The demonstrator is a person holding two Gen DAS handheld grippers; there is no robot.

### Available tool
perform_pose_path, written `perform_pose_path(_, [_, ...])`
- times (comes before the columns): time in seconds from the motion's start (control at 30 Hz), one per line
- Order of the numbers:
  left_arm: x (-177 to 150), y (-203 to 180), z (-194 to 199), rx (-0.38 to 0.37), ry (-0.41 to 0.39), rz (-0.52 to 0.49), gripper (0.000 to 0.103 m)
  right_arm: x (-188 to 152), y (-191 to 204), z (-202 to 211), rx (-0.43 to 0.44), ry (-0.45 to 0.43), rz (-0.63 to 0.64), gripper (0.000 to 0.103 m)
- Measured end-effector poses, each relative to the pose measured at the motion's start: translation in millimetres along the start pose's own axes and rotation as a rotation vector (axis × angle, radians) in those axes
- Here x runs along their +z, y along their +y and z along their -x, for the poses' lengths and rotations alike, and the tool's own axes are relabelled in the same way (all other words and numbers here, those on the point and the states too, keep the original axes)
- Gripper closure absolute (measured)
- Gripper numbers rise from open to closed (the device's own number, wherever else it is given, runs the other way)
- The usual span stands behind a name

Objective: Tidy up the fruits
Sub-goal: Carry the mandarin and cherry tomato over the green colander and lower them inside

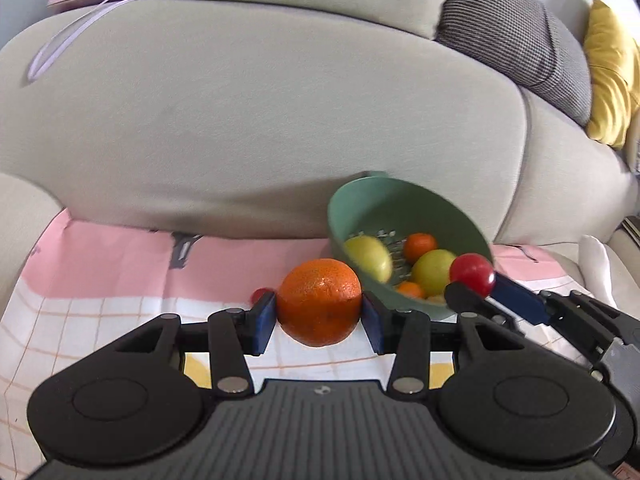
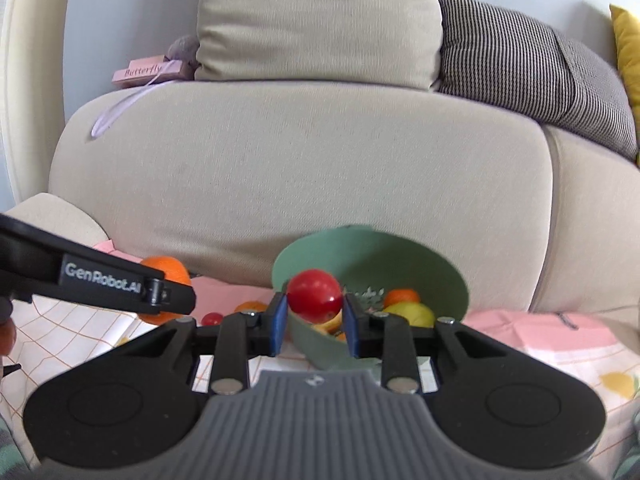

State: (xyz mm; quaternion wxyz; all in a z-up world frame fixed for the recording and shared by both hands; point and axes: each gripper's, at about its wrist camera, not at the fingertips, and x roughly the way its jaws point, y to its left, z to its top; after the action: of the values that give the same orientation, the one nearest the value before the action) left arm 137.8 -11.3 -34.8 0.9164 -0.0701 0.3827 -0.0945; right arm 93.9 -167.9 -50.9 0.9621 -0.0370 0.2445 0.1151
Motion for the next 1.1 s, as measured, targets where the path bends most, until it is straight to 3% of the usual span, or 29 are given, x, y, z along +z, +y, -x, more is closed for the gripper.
perform_pose_path(0.33, [37.7, -33.1, -25.6, -0.115, 0.045, -0.077, 0.052, 19.7, -56.5, -16.2, 0.077, 0.082, 0.043, 0.077])
perform_pose_path(0.6, [57.6, -57.8, -74.9, -0.185, 0.162, -0.144, 0.052, 35.3, -101.7, -51.1, 0.158, 0.233, 0.028, 0.077])
perform_pose_path(0.8, [65.4, -65.7, -114.5, -0.19, 0.254, -0.17, 0.052, 37.8, -116.8, -74.5, 0.188, 0.319, 0.064, 0.077])
perform_pose_path(1.1, [74.4, -79.6, -153.1, -0.184, 0.291, -0.24, 0.052, 40.5, -122.9, -99.2, 0.18, 0.371, 0.146, 0.077])
